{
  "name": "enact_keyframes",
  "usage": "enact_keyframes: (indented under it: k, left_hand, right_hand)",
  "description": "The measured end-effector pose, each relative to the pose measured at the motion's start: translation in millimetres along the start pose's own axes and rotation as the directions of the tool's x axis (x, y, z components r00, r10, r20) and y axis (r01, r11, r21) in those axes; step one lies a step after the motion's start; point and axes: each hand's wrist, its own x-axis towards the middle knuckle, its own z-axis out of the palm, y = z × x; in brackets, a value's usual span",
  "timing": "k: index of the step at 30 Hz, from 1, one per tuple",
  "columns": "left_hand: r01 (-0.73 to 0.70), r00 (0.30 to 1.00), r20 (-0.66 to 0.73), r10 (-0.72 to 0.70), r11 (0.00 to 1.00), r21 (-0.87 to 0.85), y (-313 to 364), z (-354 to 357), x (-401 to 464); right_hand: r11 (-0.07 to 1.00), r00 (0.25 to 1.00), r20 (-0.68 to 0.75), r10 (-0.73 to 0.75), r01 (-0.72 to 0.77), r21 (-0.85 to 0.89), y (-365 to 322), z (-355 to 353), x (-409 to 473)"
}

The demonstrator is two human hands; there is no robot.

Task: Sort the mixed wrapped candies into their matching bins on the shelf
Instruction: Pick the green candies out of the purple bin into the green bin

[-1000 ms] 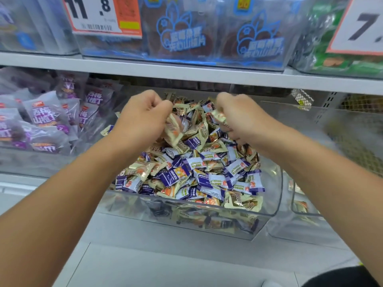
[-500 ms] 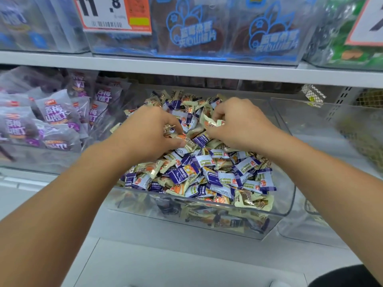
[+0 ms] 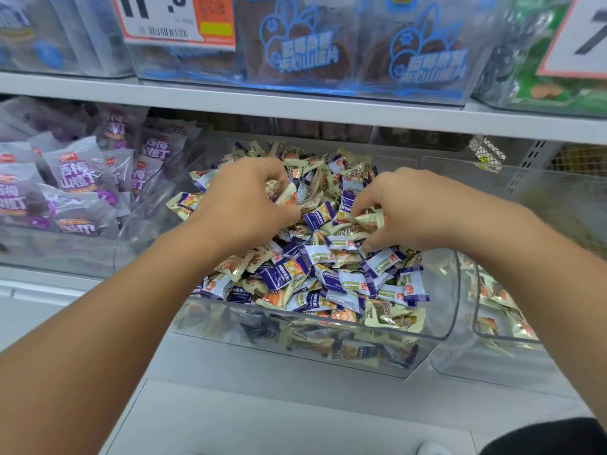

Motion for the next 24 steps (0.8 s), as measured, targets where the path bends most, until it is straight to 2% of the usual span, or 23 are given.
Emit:
enact_keyframes:
  k: [3,5,9,13,18,21,24]
  left_hand:
    - [-0.002,0.999,-0.052,-0.005,0.99,-0.138,2.1,-4.3,0.3]
    - [-0.024,0.999,-0.048,0.018,0.99,-0.139,3.7,-3.7,0.4]
    - [-0.13,0.991,-0.02,0.132,0.988,0.081,3.2,3.1,1.4]
    - [-0.138,0.99,0.029,0.137,0.928,0.345,9.1,11.0,6.5]
    - [-0.109,0.992,-0.005,0.126,0.879,0.464,14.4,20.1,12.2]
    - [-0.137,0.982,-0.067,0.178,0.908,0.397,16.6,19.6,12.2]
    - [-0.207,0.947,-0.217,0.239,0.965,0.159,24.1,13.5,9.1]
  right_hand:
    - [0.998,1.0,-0.023,0.003,-0.005,-0.069,-6.0,3.9,1.3]
    - [0.995,0.996,-0.088,-0.028,0.019,-0.098,-8.9,7.4,3.4]
    - [0.999,0.979,-0.2,-0.031,0.023,-0.042,-3.3,2.4,-0.4]
    - [0.986,0.969,-0.245,-0.015,0.056,0.159,7.6,-3.4,-13.6]
    - [0.951,0.942,-0.334,0.022,0.083,0.297,21.6,0.8,-28.7]
    - [0.932,0.919,-0.395,0.013,0.131,0.337,29.1,2.1,-38.8]
    - [0.907,0.887,-0.461,0.008,0.188,0.377,38.8,-1.4,-55.5]
